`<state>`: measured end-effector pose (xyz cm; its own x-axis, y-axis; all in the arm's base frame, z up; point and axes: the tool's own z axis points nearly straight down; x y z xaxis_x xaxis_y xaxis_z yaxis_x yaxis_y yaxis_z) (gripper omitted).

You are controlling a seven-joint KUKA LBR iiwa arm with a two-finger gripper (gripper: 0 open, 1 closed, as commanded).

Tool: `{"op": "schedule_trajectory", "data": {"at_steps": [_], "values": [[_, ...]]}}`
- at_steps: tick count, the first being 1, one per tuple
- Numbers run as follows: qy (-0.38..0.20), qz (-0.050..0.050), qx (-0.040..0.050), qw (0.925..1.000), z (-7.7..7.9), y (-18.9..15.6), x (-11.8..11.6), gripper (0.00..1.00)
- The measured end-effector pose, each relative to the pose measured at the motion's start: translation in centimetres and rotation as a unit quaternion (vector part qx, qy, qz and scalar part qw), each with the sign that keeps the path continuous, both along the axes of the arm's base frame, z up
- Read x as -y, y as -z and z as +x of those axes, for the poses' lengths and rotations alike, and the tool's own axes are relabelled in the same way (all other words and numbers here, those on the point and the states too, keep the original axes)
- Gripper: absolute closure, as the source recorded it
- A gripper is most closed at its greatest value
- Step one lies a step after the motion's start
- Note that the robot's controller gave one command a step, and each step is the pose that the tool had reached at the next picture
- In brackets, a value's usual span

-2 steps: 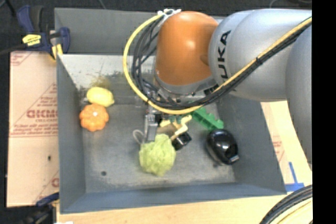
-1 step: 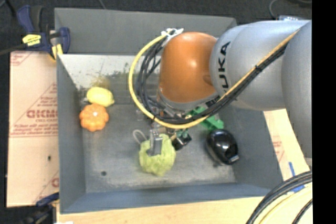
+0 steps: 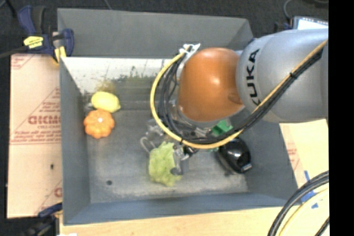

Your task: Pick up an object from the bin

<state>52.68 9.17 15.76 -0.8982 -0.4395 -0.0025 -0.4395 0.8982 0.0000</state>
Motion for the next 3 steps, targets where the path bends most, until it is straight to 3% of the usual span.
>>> {"op": "schedule_trajectory", "data": {"at_steps": [1, 2, 3], "values": [[-0.022, 0.001, 0.0018, 0.9998, -0.1, 1.9, 1.9, 0.0], [-0.066, 0.0, 0.0025, 0.9978, 1.3, 4.8, 1.9, 0.0], [-0.354, -0.001, 0.0041, 0.9352, 1.6, 8.4, 1.1, 1.0]]}}
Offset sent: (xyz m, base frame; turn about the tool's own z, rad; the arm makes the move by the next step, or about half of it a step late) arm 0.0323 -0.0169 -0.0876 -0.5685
